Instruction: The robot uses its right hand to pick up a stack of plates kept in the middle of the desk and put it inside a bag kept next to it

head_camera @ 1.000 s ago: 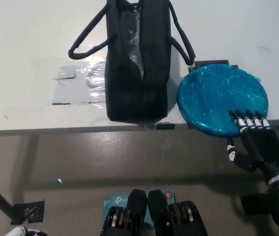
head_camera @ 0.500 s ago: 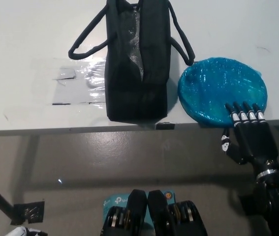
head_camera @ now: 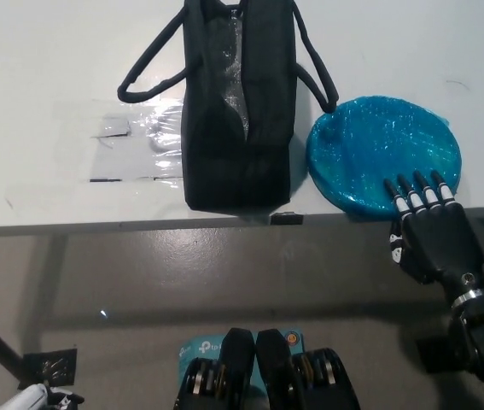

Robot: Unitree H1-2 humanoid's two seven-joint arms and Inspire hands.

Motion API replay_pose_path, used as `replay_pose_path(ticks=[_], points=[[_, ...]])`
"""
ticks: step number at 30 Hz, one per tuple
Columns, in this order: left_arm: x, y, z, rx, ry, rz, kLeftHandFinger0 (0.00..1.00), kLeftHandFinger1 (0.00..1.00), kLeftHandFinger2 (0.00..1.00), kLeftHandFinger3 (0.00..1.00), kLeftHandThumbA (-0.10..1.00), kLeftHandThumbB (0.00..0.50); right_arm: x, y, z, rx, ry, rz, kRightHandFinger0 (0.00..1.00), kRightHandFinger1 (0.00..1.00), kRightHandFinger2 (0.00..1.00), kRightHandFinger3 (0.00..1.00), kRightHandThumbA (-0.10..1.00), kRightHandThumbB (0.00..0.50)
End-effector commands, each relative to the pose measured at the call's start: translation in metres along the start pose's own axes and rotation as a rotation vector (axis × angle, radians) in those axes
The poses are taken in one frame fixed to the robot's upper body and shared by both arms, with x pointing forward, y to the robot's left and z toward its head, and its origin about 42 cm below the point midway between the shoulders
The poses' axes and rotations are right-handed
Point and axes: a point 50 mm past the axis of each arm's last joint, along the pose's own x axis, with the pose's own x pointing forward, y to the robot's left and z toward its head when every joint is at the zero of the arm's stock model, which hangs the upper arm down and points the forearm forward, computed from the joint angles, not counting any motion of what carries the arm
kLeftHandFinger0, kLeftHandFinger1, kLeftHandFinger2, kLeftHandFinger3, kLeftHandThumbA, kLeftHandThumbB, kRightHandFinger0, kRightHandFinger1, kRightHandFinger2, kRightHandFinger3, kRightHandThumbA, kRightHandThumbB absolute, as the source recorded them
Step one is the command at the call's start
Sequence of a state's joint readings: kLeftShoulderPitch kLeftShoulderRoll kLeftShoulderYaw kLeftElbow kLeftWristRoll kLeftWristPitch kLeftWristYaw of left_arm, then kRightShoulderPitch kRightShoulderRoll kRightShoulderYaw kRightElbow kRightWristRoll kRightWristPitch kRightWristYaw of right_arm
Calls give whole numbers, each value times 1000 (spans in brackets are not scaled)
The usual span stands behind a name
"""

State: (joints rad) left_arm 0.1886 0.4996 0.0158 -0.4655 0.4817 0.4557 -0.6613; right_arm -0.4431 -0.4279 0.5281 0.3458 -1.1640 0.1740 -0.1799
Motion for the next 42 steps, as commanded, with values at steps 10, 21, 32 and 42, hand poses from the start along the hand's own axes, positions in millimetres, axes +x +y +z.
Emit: replay_pose_path(ticks=[10,21,32,42], points=[[-6,9,3,20,-2,24,757,730,810,878,236,0,23,-22,0,-160,-75,178,1000,1000,1000,1000,212,500],[-5,11,5,10,-15,25,745,740,821,902,206,0,17,-13,6,-116,-76,282,1000,1000,1000,1000,340,500],[-6,10,5,18,-10,25,748,731,812,877,202,0,18,-7,4,-67,-149,-89,0,0,43,1000,107,458],[-8,9,3,28,-3,22,746,725,800,862,229,0,26,-12,15,-71,-272,-243,0,0,78,530,-100,53]])
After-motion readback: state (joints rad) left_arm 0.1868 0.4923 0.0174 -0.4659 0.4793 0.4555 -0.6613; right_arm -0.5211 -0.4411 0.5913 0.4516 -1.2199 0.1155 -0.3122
